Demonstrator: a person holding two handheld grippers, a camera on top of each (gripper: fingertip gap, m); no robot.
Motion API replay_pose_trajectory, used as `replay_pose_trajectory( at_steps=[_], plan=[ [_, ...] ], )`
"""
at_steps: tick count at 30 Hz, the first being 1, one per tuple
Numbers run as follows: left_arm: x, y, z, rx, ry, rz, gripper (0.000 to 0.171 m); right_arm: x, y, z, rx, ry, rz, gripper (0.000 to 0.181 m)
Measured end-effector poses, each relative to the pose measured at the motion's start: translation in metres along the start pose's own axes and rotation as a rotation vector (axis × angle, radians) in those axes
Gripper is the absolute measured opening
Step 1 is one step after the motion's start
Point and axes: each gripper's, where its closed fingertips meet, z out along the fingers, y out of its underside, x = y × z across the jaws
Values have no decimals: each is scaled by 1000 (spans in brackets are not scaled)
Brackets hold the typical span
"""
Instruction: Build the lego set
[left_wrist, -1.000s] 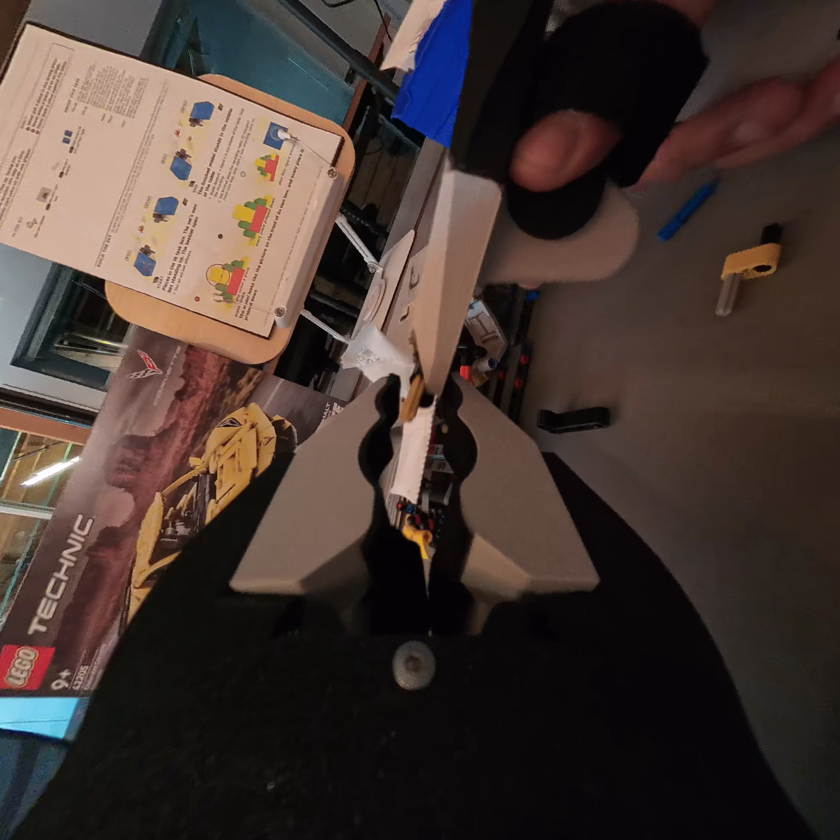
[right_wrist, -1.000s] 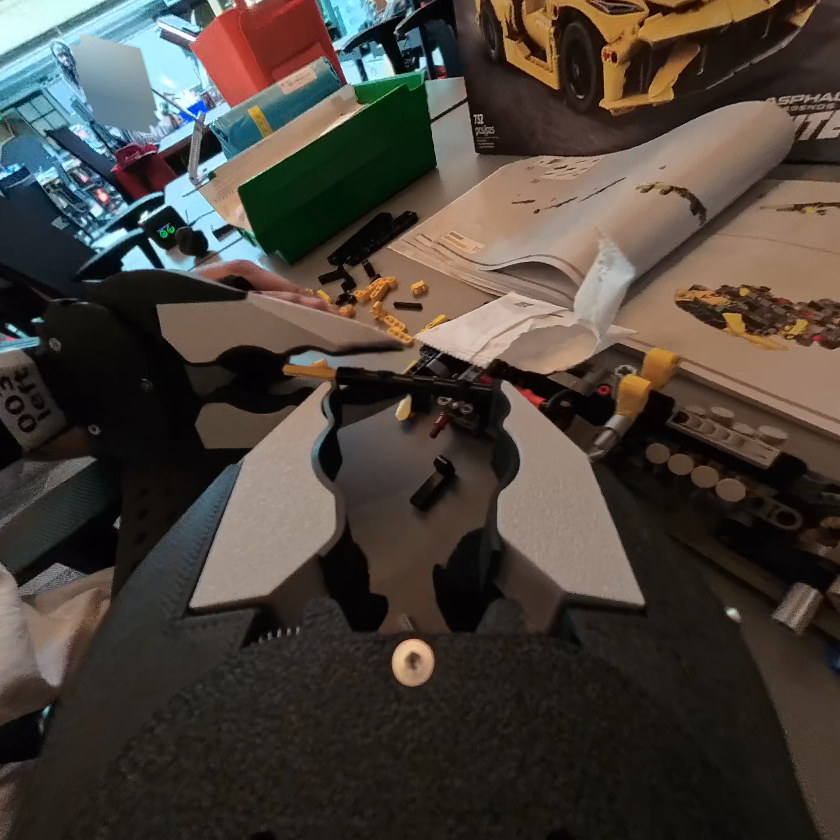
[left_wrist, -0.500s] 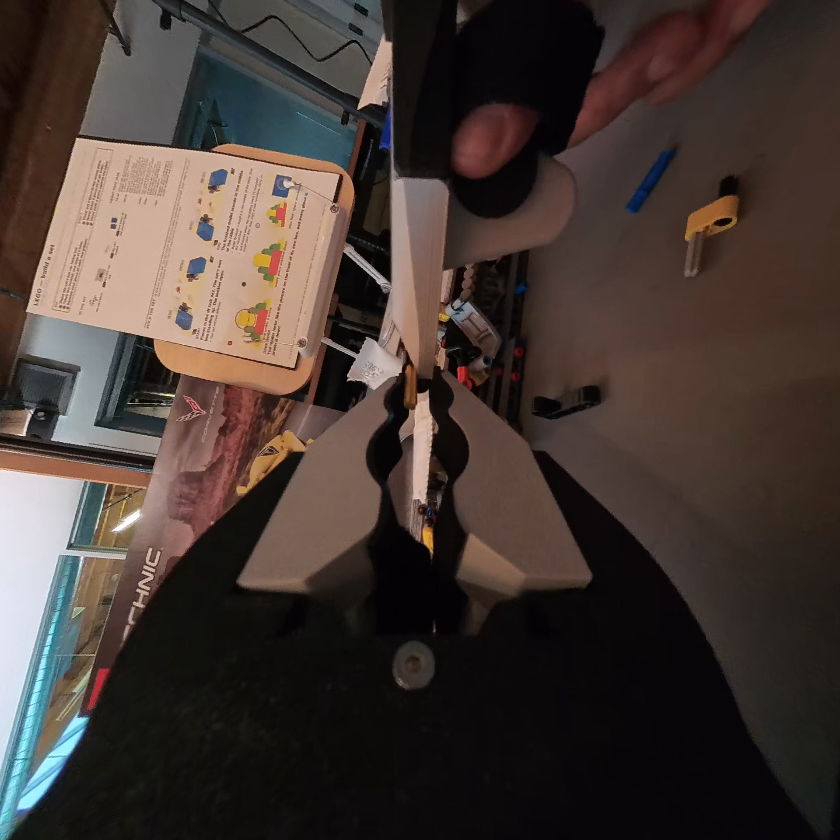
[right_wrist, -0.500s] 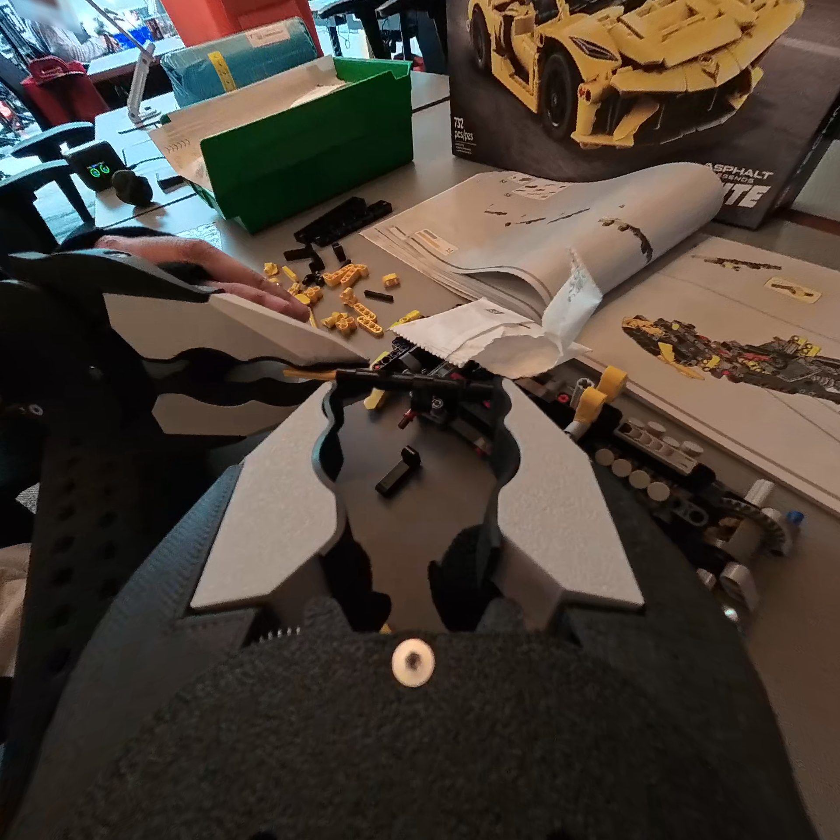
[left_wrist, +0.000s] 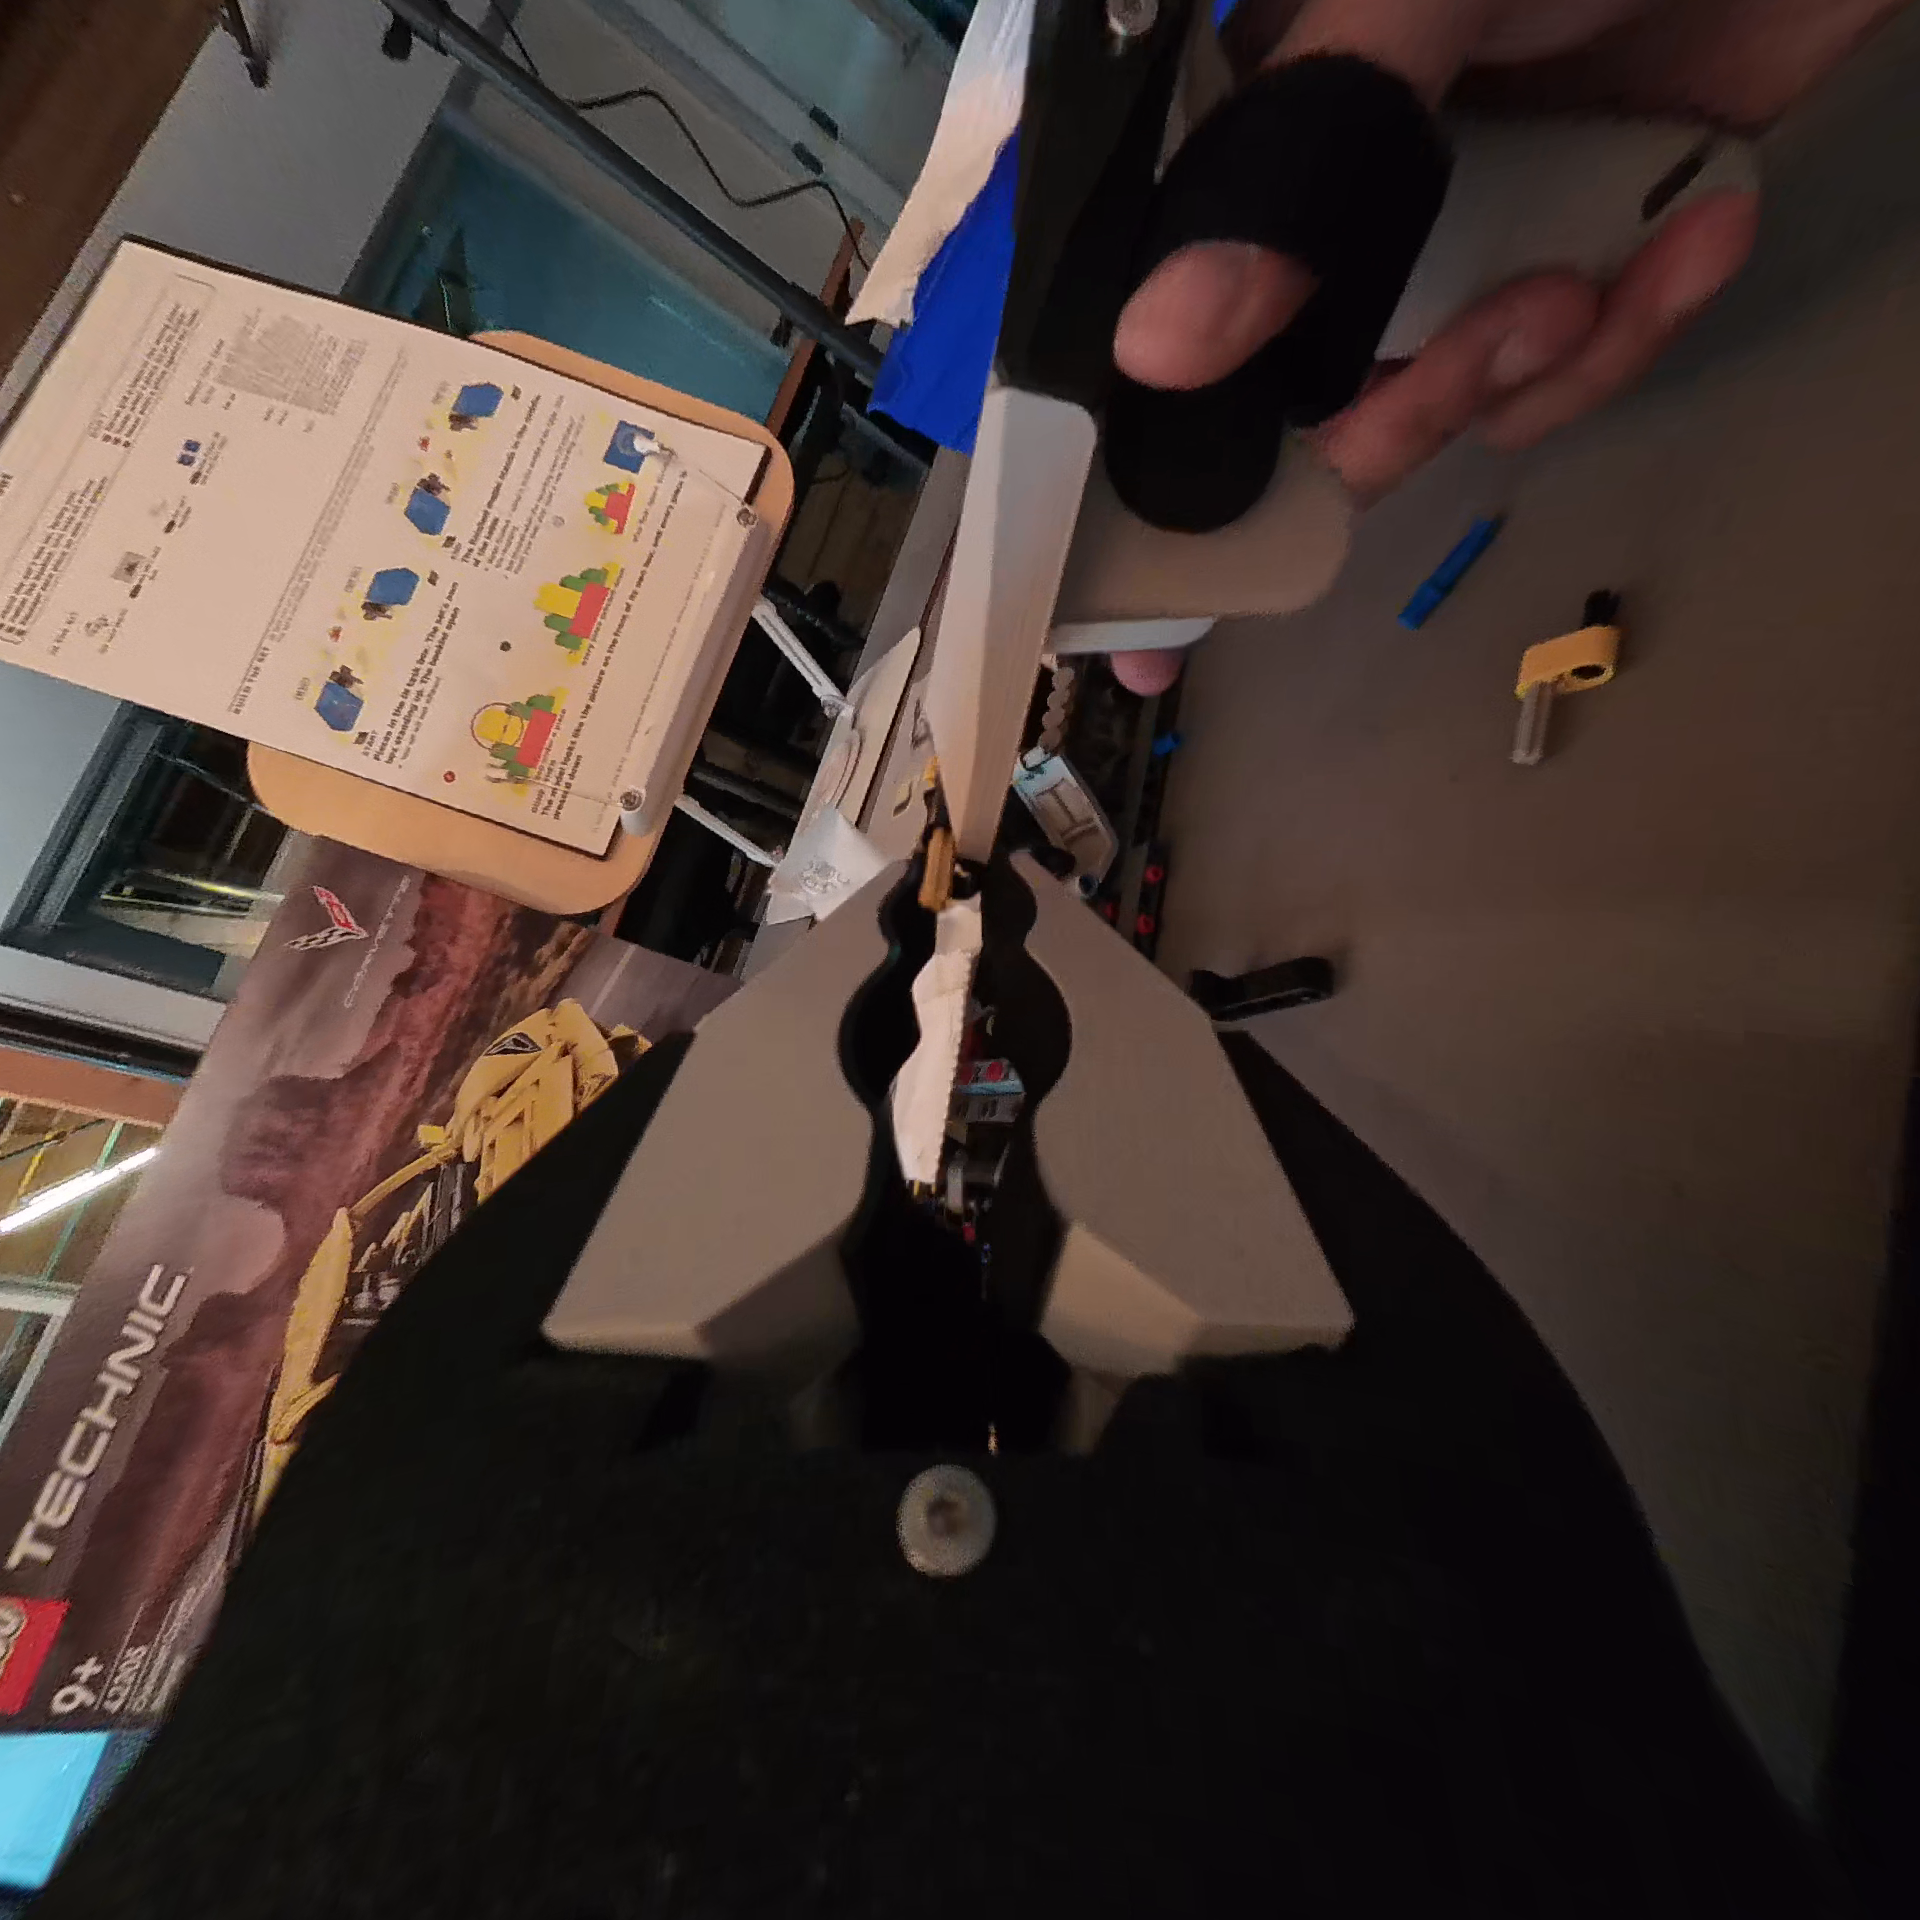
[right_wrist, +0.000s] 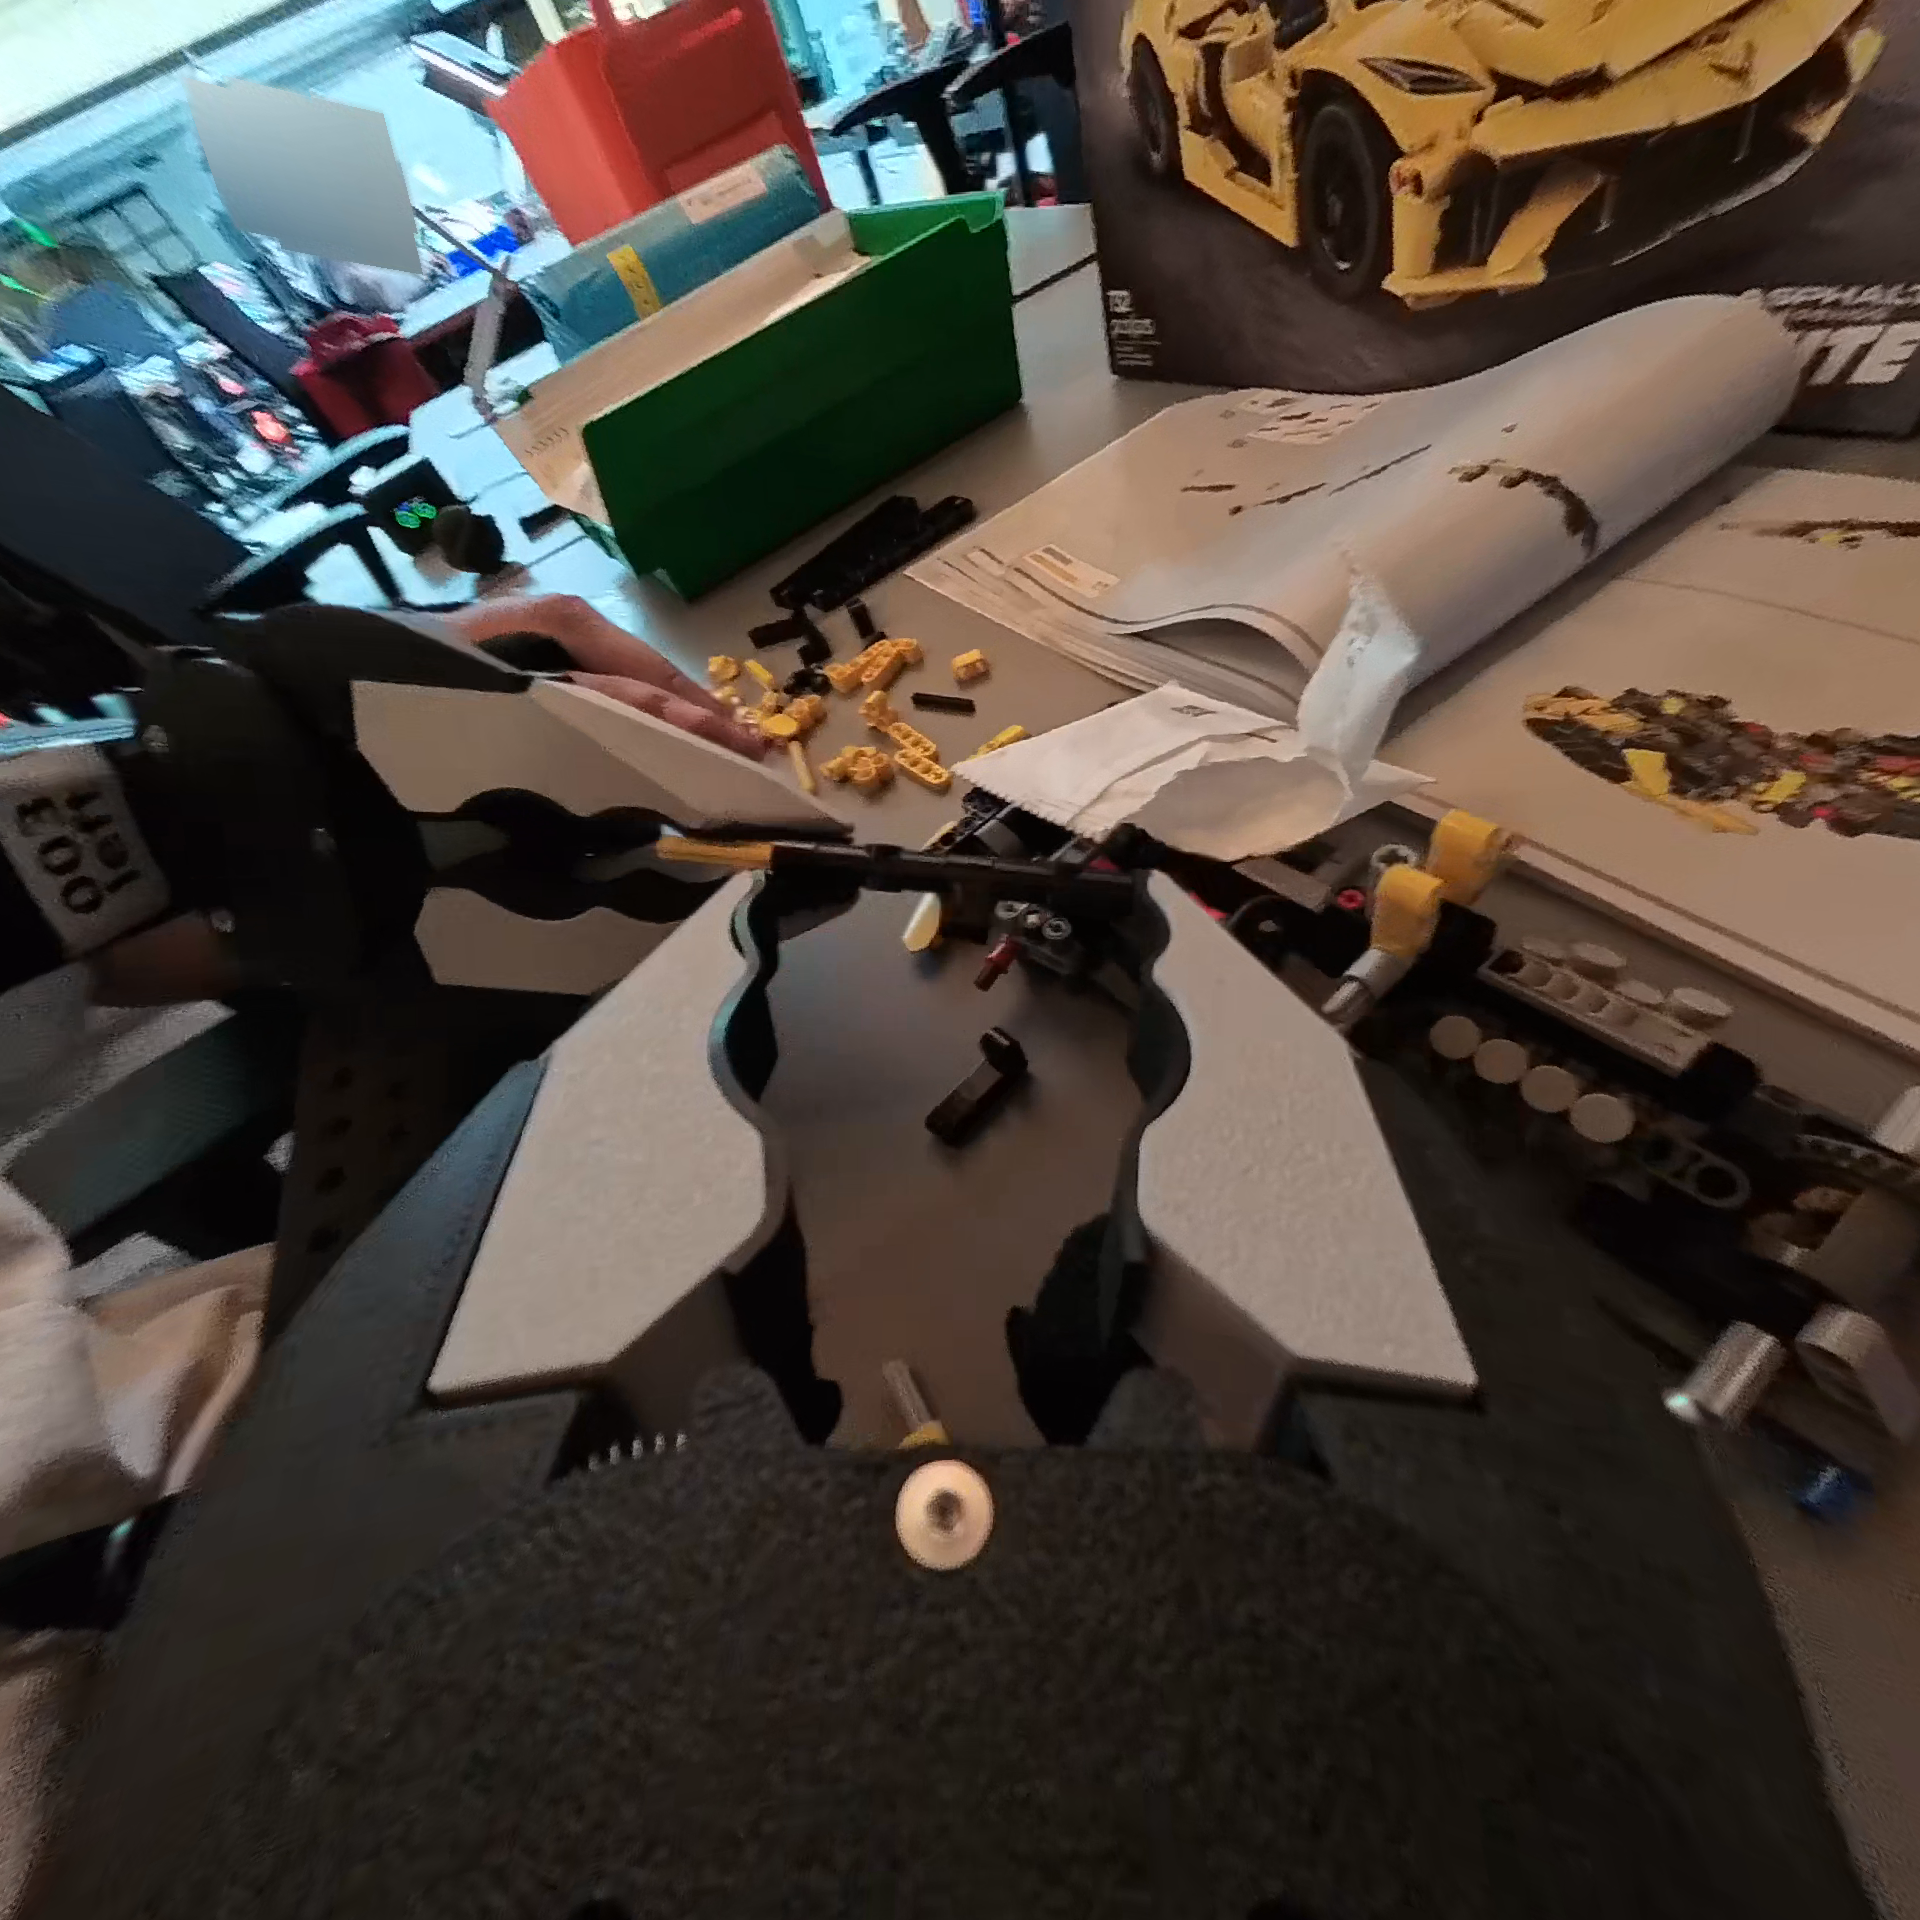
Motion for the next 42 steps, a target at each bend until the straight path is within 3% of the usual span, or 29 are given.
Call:
replay_pose_trajectory(
  at_steps=[2, 4, 8, 11, 14, 36, 42],
  plan=[
    [0, -1, -1, 9, -3, 9, 5, -6, 2, 0, -7, -61, 34, 73],
    [-1, -2, -1, 15, -8, 17, 4, -18, 5, 3, -23, -148, 75, 100],
    [-6, 0, -2, 5, -32, 27, 4, -16, -1, 1, -3, -123, 54, 91],
    [-5, -5, -1, 2, -53, 95, 4, -20, -1, 4, 8, -164, 138, 100],
    [-1, -10, -1, 10, -64, 144, 4, -20, 1, 7, -3, -152, 141, 98],
    [1, -7, 0, -6, -45, 132, 4, -16, 6, 7, -71, -92, 69, 94],
    [-11, -4, 1, 25, -1, -112, 4, -14, -4, 6, 11, -117, 125, 96]
  ],
)
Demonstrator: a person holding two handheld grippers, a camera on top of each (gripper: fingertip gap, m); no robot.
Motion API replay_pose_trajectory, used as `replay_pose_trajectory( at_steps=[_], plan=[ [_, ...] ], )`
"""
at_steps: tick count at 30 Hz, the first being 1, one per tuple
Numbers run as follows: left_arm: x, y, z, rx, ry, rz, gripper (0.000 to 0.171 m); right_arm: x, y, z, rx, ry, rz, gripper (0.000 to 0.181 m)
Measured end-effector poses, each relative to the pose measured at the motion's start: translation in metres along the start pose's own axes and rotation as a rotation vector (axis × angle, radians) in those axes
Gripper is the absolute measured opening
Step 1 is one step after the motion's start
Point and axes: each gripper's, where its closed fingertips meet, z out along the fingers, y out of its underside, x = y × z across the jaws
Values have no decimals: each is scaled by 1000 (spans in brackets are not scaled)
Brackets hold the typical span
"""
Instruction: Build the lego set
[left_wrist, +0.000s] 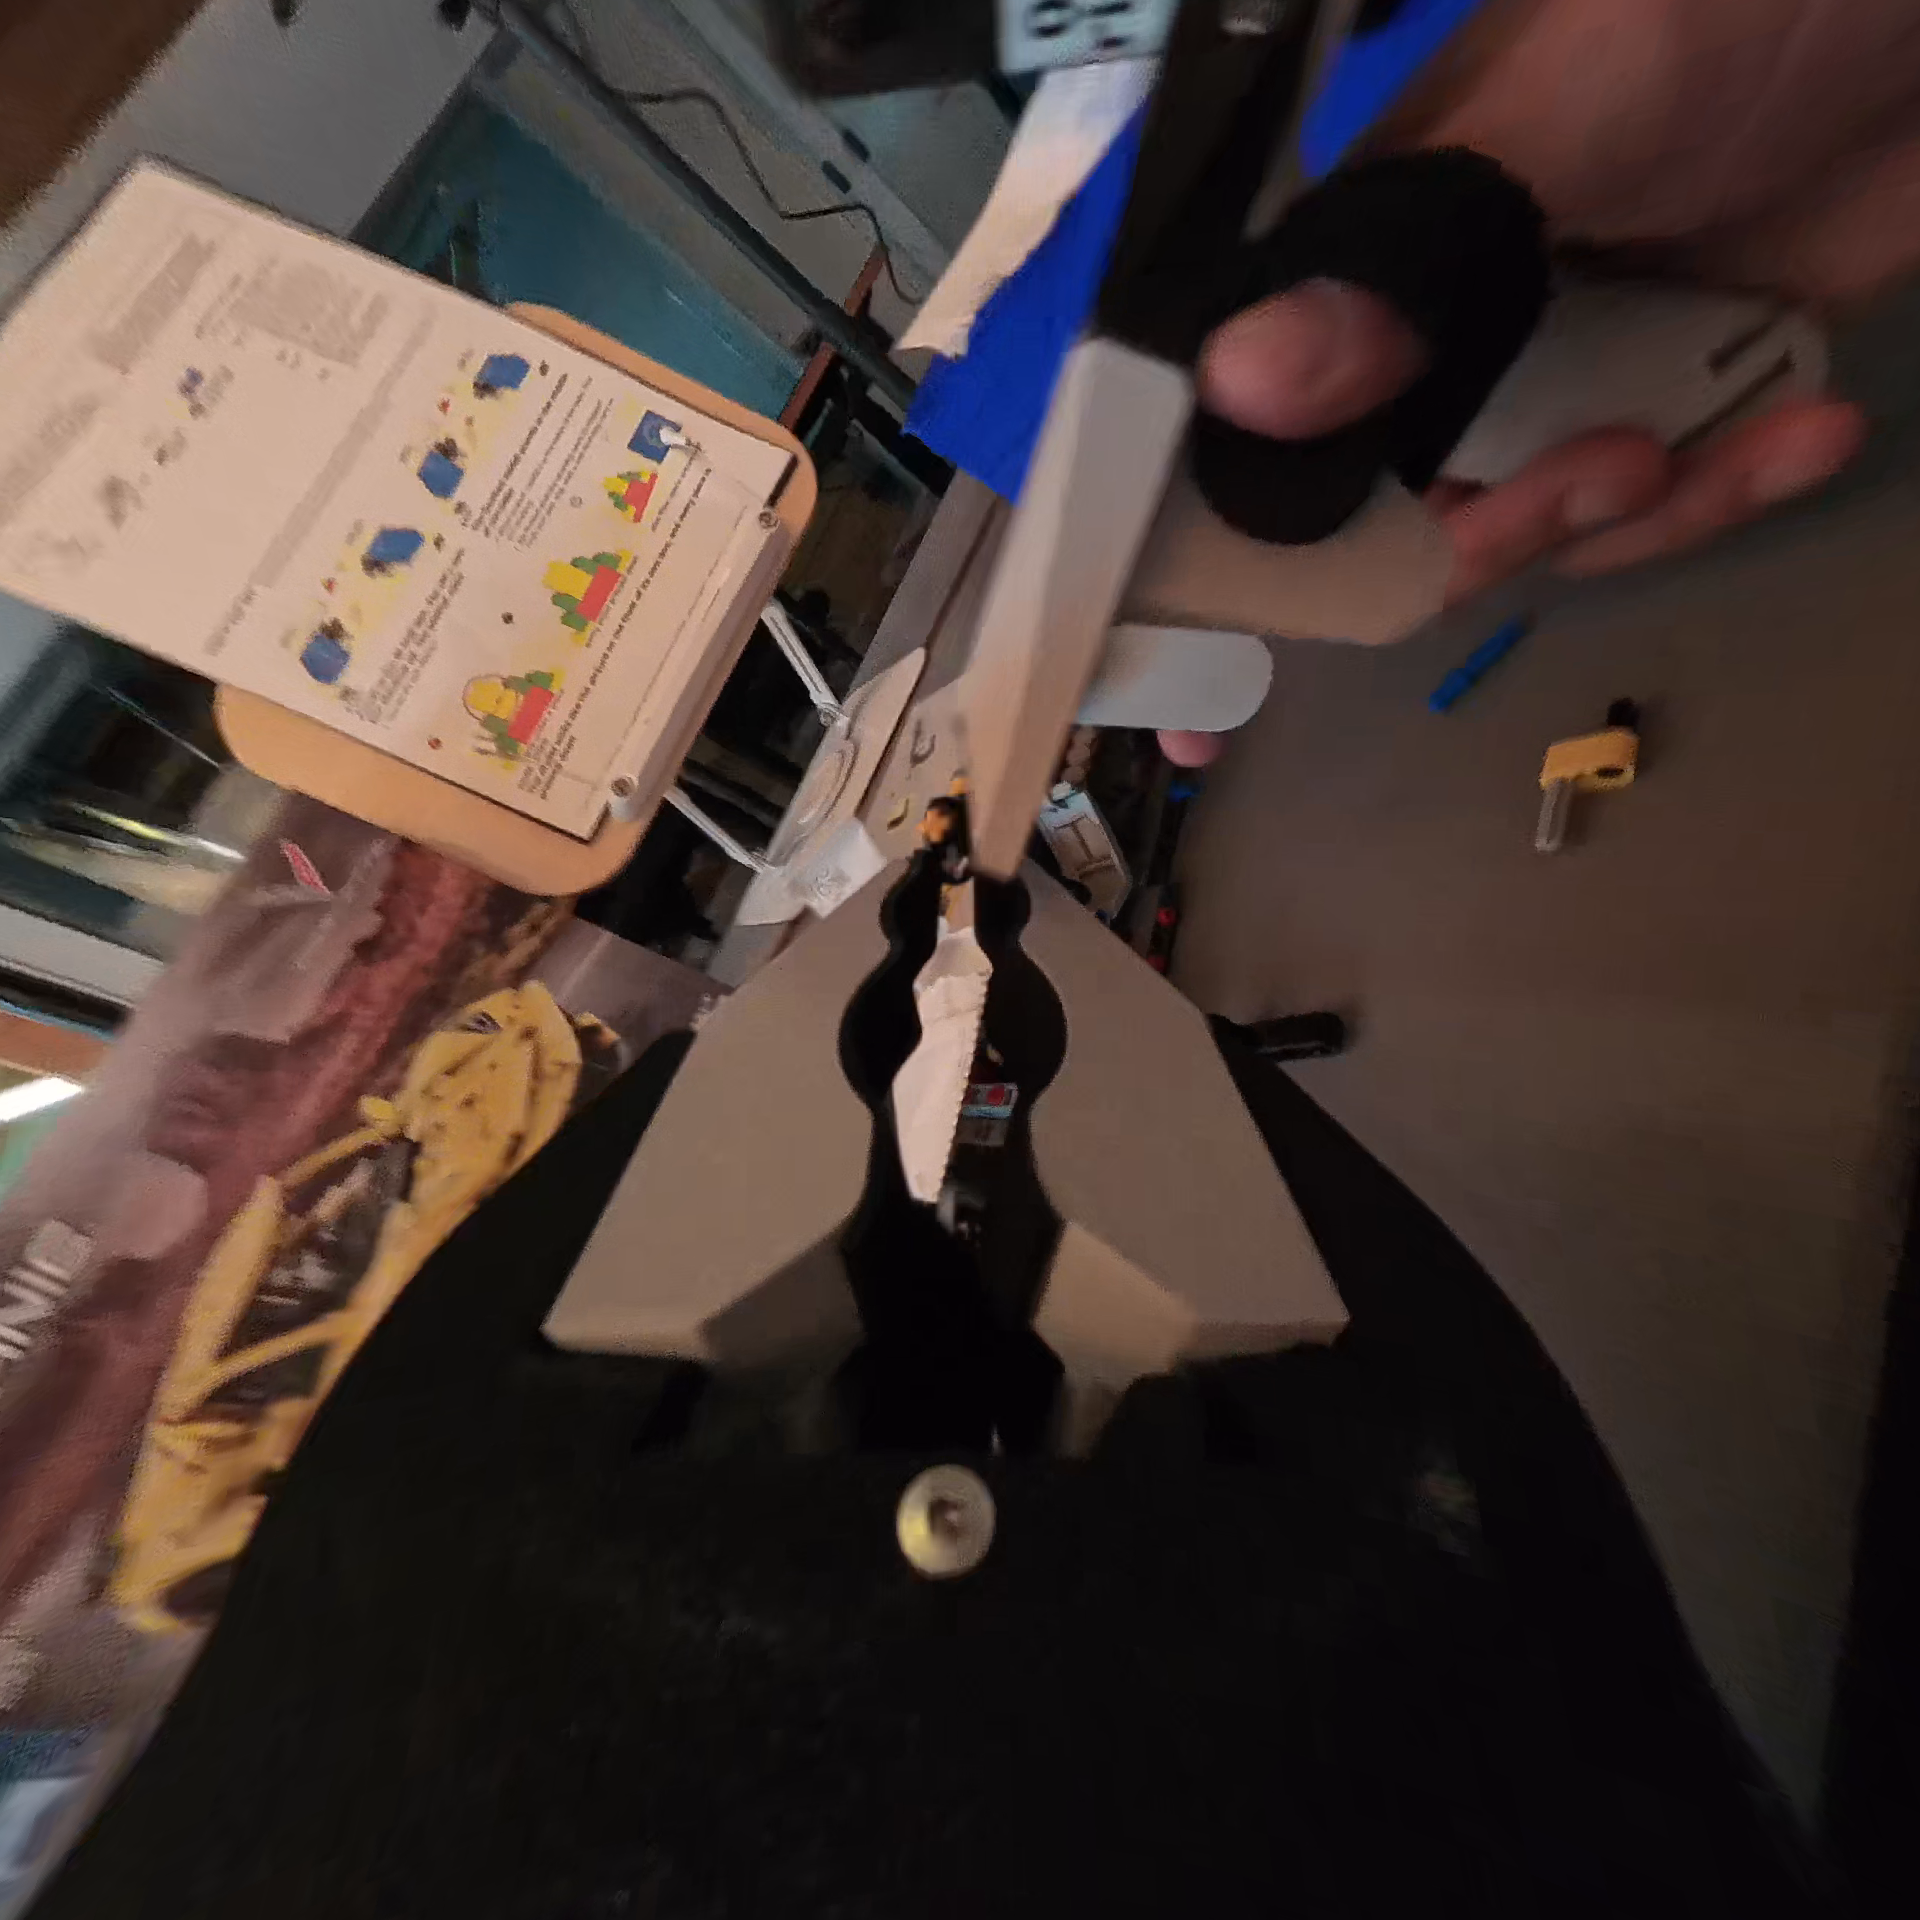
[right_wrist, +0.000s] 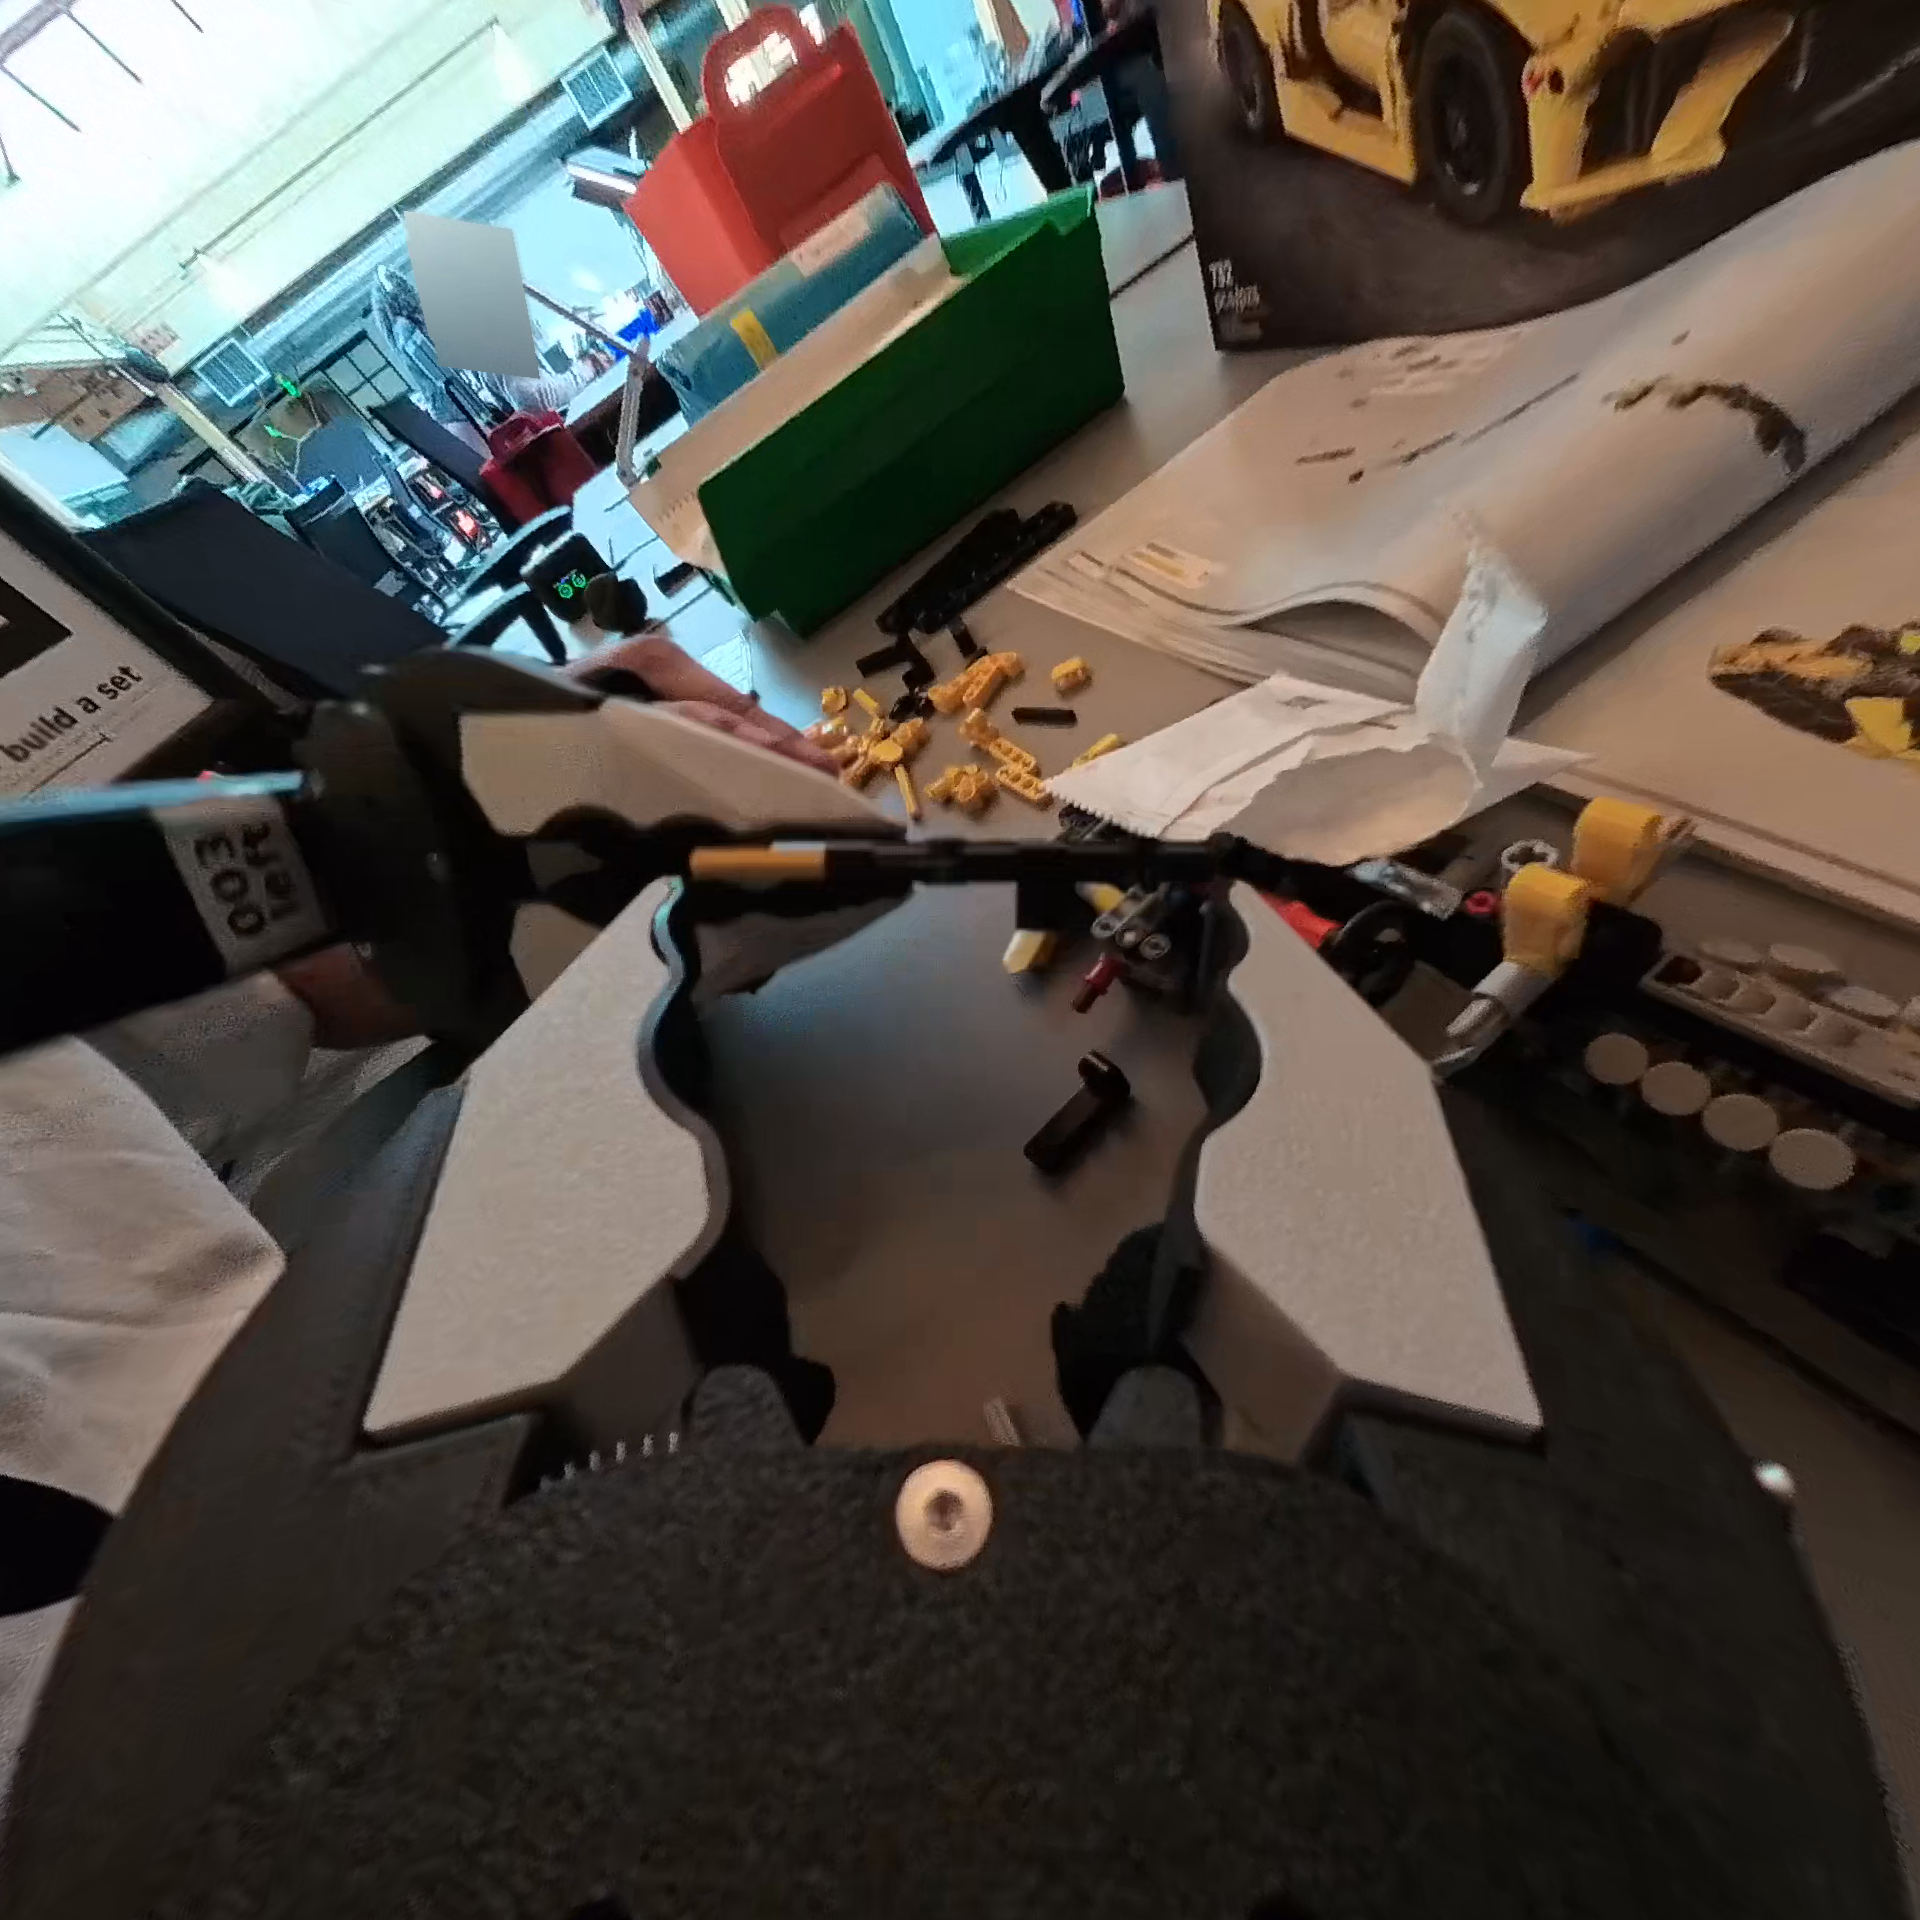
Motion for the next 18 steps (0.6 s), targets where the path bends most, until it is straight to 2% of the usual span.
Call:
replay_pose_trajectory(
  at_steps=[2, 3, 8, 11, 13, 18],
  plan=[
    [-11, 3, -1, 18, 28, -184, 4, 4, -5, -5, 32, 17, -19, 100],
    [-16, 5, -1, 28, 46, -284, 4, 5, -9, -8, 53, 19, -24, 96],
    [-35, 11, 1, 102, 153, -757, 3, 9, -21, -18, 117, 111, -150, 61],
    [-44, 14, 3, 152, 211, -985, 4, 11, -22, -20, 131, 150, -179, 50],
    [-47, 20, 5, 159, 223, -1073, 4, 13, -22, -21, 132, 153, -160, 45],
    [-64, 25, 16, 173, 196, -1164, 4, 29, -36, -34, 170, 203, -102, 42]
  ],
)
